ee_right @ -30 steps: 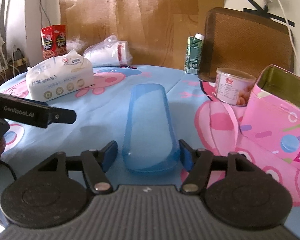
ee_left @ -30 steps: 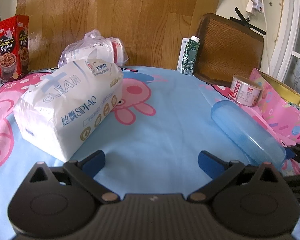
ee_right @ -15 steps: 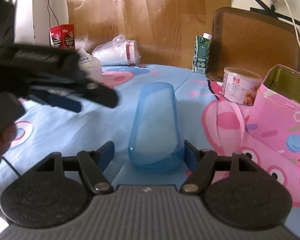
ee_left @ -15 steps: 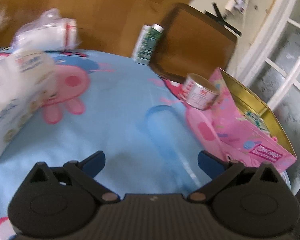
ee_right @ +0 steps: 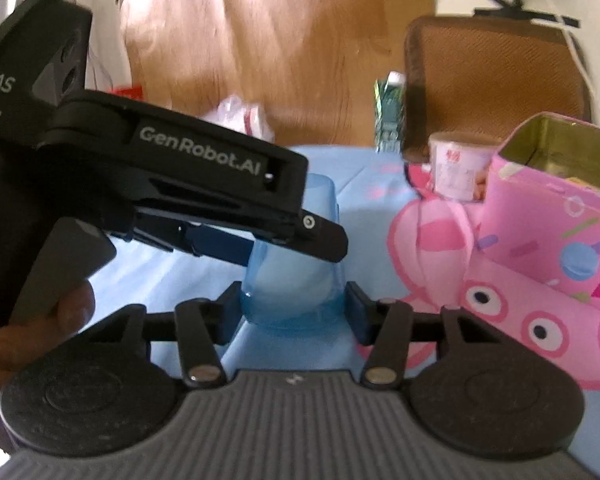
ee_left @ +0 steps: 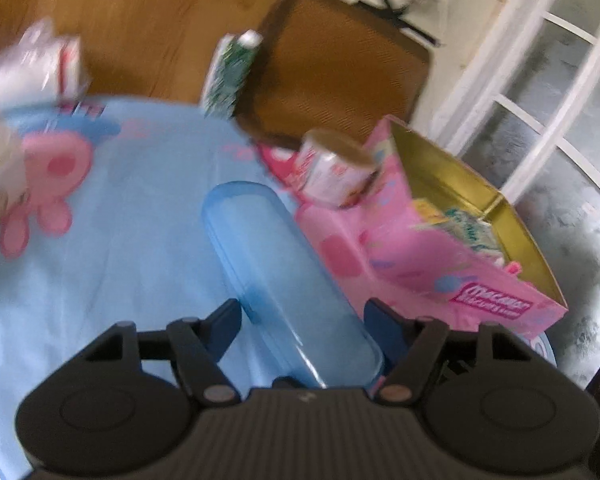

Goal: Organize soft objects
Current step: 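Lift the blue plastic case with the right tool into the pink tin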

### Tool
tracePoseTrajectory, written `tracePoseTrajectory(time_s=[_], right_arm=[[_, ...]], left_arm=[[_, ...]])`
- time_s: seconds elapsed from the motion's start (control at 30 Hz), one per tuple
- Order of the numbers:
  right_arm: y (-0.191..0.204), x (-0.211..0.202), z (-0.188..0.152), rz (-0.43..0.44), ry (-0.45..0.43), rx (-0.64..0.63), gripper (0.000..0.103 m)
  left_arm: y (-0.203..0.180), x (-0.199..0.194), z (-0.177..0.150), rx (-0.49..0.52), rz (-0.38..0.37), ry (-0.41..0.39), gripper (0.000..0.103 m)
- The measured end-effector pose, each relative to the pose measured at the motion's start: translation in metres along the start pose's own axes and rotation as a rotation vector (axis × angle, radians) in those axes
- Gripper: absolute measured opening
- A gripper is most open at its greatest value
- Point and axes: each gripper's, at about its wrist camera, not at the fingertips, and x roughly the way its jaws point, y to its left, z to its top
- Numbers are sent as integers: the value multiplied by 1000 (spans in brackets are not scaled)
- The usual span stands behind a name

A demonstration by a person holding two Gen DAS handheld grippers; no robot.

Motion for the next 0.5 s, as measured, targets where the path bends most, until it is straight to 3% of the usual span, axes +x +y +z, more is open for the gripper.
tracePoseTrajectory(time_s=[0.2,0.33,0.5], right_arm=[[-22,-34,15,-86,-175,59,56],[-56,-59,37,-208,-279,110,56],[-107,-60,57,-347,-280,175,56]], left_arm=[[-73,11,39,192,-75,-56,69],[-126,43,66,300,-149,-73,69],[-165,104,86,341,-163,-28,77]])
